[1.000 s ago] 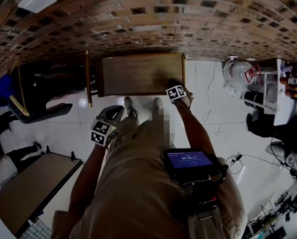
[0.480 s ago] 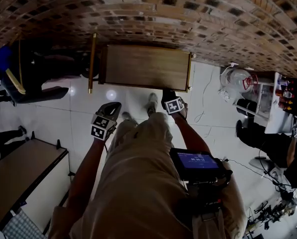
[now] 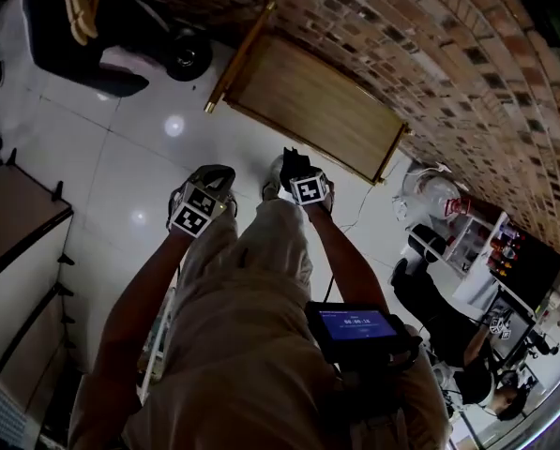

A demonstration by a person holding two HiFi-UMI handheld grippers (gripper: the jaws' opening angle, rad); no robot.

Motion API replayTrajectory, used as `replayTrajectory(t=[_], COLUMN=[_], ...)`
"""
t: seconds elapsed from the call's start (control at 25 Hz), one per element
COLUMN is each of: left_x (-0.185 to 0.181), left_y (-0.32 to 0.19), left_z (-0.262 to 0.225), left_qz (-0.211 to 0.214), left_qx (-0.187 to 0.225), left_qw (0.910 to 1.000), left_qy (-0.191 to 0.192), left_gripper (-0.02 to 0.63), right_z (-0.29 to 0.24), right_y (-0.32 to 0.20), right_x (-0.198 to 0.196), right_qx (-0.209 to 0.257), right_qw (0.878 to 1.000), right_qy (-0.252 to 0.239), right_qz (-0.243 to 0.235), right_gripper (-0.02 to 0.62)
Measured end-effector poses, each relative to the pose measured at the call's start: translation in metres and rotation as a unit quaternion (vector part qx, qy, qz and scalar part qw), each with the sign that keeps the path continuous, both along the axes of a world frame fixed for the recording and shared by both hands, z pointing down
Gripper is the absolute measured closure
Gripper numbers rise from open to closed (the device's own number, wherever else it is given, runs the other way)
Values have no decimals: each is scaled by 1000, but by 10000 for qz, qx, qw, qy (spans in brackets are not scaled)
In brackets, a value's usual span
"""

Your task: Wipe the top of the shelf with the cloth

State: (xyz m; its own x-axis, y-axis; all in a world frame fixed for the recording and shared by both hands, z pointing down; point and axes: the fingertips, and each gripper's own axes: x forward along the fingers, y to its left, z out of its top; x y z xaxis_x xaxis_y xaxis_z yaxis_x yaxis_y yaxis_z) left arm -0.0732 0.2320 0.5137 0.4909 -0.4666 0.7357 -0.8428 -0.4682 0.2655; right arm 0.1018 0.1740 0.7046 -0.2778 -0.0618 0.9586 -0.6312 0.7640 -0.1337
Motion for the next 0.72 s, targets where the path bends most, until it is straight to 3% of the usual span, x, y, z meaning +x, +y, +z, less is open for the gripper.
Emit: replayTrajectory(t=[0.2,0.48,0.72], left_x=[-45,-83,-100], left_y=[44,92,115], left_z=[33,68,89], left_qz=[-647,-1180,-1426], left_qx=[-164,-404,-693], left_qw=[9978,9922,9873], left_qy=[-40,19,74], left_gripper=[603,604,603], right_z=[22,89,156], right_y=[-1,-21,-44], right_x=[-90,-188,-233], right_qx=[253,614,1102], right_qw=[9975,9966,9907], right_qy=[-148,-206,229], right_qz=[-646,-509,-769], right_gripper=[520,520,520])
